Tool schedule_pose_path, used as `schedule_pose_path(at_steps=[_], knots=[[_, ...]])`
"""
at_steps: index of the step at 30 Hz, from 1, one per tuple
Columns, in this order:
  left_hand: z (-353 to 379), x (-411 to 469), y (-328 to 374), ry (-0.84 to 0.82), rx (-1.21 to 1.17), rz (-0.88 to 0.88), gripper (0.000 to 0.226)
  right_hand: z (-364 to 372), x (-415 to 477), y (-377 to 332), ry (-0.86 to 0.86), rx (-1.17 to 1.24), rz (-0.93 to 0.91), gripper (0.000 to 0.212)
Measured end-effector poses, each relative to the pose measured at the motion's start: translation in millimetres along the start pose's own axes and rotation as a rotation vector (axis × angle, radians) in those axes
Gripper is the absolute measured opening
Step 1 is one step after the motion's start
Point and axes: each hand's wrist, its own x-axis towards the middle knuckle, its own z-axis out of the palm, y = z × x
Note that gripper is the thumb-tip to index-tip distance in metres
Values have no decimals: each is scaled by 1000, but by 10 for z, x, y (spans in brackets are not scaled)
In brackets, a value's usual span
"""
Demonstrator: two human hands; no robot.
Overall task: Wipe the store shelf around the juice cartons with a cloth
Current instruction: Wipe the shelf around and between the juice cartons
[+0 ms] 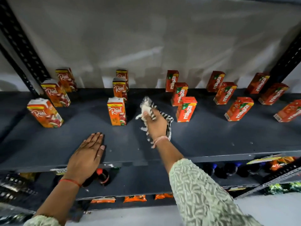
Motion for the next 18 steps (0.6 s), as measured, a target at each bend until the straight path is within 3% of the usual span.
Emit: schedule_pose_path(at_steps=[5, 11, 14, 18], knots=[[57, 48, -109, 1, 6, 30, 70, 177, 430, -126, 71, -42, -97, 40], [40, 30, -100, -5, 15, 41, 76, 271, 1149, -151, 33, -459, -262, 46], [29, 22, -107, 3, 9, 37, 72, 344, 1456, -122, -107, -754, -175, 53], [39, 45, -103, 0, 31, 30, 72, 397, 1601, -151, -266, -829, 2, 75]])
